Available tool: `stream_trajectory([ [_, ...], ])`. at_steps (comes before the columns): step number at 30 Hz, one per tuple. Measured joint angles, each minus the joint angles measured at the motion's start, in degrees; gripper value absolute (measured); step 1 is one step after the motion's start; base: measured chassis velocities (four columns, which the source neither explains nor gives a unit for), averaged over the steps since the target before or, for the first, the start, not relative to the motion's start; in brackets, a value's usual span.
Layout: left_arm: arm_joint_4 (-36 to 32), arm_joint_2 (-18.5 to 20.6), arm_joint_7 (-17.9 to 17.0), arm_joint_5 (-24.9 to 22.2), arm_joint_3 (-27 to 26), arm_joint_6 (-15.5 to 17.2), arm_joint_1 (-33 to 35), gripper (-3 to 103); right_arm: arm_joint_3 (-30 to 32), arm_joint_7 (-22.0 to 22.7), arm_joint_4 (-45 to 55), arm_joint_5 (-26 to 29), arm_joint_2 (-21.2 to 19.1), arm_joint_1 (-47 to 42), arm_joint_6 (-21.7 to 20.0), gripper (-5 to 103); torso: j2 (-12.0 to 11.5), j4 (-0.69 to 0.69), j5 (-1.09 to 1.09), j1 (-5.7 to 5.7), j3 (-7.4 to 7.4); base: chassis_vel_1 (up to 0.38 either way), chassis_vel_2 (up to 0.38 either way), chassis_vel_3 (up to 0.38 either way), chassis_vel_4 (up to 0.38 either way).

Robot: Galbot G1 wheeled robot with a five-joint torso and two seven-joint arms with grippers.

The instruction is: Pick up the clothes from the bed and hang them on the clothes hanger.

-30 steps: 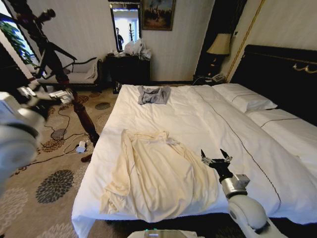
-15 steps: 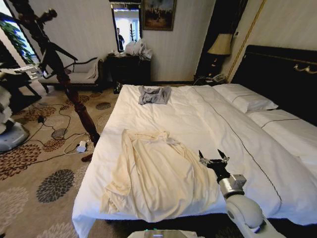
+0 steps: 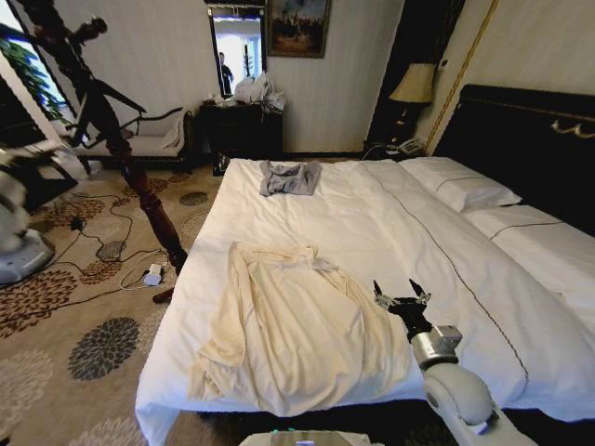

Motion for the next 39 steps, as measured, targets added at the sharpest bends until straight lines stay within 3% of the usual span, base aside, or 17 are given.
stream_trajectory([
  [3,0.24,-2.98,0.12,1.63,4.16,-1.14,-1.86,100,-0.06,0.07,-0.07,0.27,-0.02,0.29,-0.20,100,0.00,0.00,0.00,0.00,0.00,0.000,0.000,0.000,0.000],
  [6,4.34,-9.68,1.58,8.23,13.26,-4.36,-5.96,100,0.38,0.18,0.00,0.87,-0.06,0.27,-0.48,100,0.00,-0.04,-0.01,0.00,0.01,0.000,0.000,0.000,0.000],
  [7,4.34,-9.68,1.58,8.23,13.26,-4.36,-5.96,100,0.38,0.18,0.00,0.87,-0.06,0.27,-0.48,100,0.00,-0.04,-0.01,0.00,0.01,0.000,0.000,0.000,0.000],
  [10,9.58,-15.53,2.24,11.62,19.10,-6.70,-11.10,100,1.17,0.27,0.04,1.73,-0.37,0.12,-0.54,100,0.00,0.00,0.02,0.00,0.01,0.000,0.000,0.000,0.000],
  [13,11.75,-18.93,2.16,13.20,21.66,-7.74,-14.11,100,1.21,0.54,-0.04,2.22,-0.31,0.22,-0.73,100,0.00,0.00,-0.01,0.00,0.01,0.000,0.000,0.000,0.000],
  [16,16.03,-26.31,1.84,15.40,26.87,-8.66,-21.34,97,1.00,0.88,-0.01,2.54,-0.02,0.30,-1.27,100,0.00,-0.03,0.01,0.00,0.01,0.000,0.000,0.000,0.000],
  [18,17.31,-27.70,1.82,15.84,28.14,-8.70,-23.34,97,1.00,0.91,0.00,2.55,-0.02,0.27,-1.32,100,-0.01,-0.04,-0.01,0.00,0.01,0.000,0.000,0.000,0.000],
  [20,21.26,-30.60,1.91,16.65,31.76,-8.69,-30.21,97,1.46,0.96,0.01,2.66,-0.02,0.17,-1.38,100,-0.01,-0.07,0.03,0.01,0.01,0.000,0.000,0.000,0.000],
  [24,22.82,-29.99,1.96,16.72,34.80,-7.39,-36.40,97,2.60,1.03,0.09,2.95,0.04,-0.25,-1.40,100,-0.01,-0.07,0.02,0.02,0.01,0.000,0.000,0.000,0.000],
  [27,21.04,-23.93,1.86,14.76,36.80,-4.90,-40.42,97,3.62,1.01,0.12,3.36,-0.18,-0.62,-1.32,100,-0.01,0.00,-0.01,0.00,0.01,0.000,0.000,0.000,0.000],
  [28,21.04,-23.93,1.86,14.76,36.80,-4.90,-40.42,97,3.62,1.01,0.12,3.36,-0.18,-0.62,-1.32,100,-0.01,0.00,-0.01,0.00,0.01,0.000,0.000,0.000,0.000],
  [32,19.71,-17.27,2.18,11.54,37.69,-3.89,-44.82,97,2.33,0.96,-0.76,3.56,0.20,0.82,-1.22,100,0.00,0.04,-0.03,-0.02,0.00,0.000,0.000,0.000,0.000],
  [37,18.03,-13.97,2.70,10.15,37.71,-3.30,-46.89,98,0.12,0.96,-1.13,2.84,1.95,1.63,-1.23,100,0.00,-0.01,0.01,-0.01,0.00,0.000,0.000,0.000,0.000],
  [39,16.84,-12.39,2.16,7.03,37.58,-2.46,-48.08,97,-0.56,0.88,-1.13,2.18,2.86,1.18,-1.22,100,0.00,-0.02,-0.01,-0.02,0.00,0.000,0.000,0.000,0.000],
])
